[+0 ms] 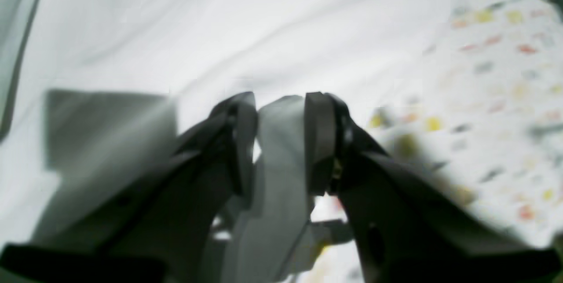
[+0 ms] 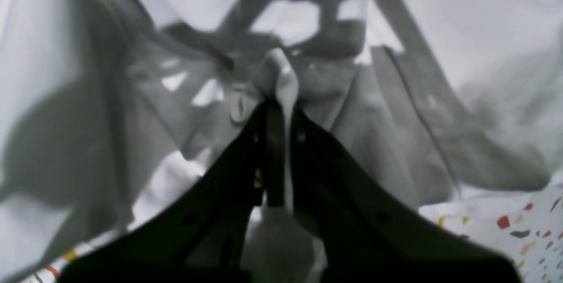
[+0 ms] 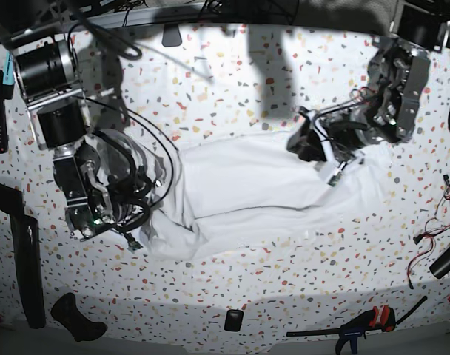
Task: Fold the T-shirt properly
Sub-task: 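Release the fabric and reposition both grippers along the shirt's long edges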
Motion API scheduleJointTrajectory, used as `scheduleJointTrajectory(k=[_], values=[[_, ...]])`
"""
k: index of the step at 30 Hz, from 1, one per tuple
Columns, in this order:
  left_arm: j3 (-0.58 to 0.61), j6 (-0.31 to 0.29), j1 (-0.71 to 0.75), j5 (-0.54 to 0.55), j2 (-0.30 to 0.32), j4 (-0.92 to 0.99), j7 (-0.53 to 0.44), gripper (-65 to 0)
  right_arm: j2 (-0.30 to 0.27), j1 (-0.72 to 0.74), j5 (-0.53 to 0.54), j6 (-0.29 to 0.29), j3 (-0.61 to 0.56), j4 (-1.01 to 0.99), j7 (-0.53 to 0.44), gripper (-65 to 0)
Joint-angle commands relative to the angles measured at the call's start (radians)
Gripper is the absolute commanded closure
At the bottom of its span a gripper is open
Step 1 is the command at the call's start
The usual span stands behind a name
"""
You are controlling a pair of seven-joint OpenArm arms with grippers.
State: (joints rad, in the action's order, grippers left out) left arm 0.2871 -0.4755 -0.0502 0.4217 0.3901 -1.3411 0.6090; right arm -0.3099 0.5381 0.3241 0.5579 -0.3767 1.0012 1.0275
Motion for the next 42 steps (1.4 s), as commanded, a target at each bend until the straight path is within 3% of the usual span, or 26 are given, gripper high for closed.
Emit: scheduleJointTrajectory(k=[1,6,17,23,28,33,38,42], values=[[-0.006,0.103,0.012,-0.152,0.050,0.027,0.164,-20.6,0.008,0.006,0.005,0.011,-0.005,-0.003,0.010,0.0],[-0.006,0.103,-0.005,-0.153,0.111,0.027,0.161,-20.6,-0.009,0.013,-0.081,0.039,-0.004,-0.003,0.076,0.0],[-0.006,0.103,-0.006,-0.153,0.132,0.027,0.167,-20.6,-0.187,0.016,-0.082,0.047,-0.003,-0.003,0.076,0.0],[-0.006,0.105,-0.006,-0.224,0.135,0.027,0.179,-20.6,-0.197,0.040,-0.082,0.047,-0.003,-0.003,0.076,0.0],[-0.006,0.110,-0.008,-0.223,0.163,0.027,0.179,-20.6,-0.203,0.088,-0.077,0.047,-0.003,-0.003,0.077,0.0],[-0.006,0.111,-0.020,-0.214,0.167,0.027,0.179,-20.6,-0.203,0.151,-0.005,0.048,-0.003,-0.001,0.104,0.0],[-0.006,0.113,-0.025,-0.200,0.167,0.026,0.179,-20.6,-0.211,0.182,0.060,0.117,-0.003,0.027,0.107,0.0],[-0.006,0.114,-0.025,-0.200,0.167,0.026,0.179,-20.6,-0.233,0.179,0.129,0.131,-0.003,0.085,0.132,0.0]])
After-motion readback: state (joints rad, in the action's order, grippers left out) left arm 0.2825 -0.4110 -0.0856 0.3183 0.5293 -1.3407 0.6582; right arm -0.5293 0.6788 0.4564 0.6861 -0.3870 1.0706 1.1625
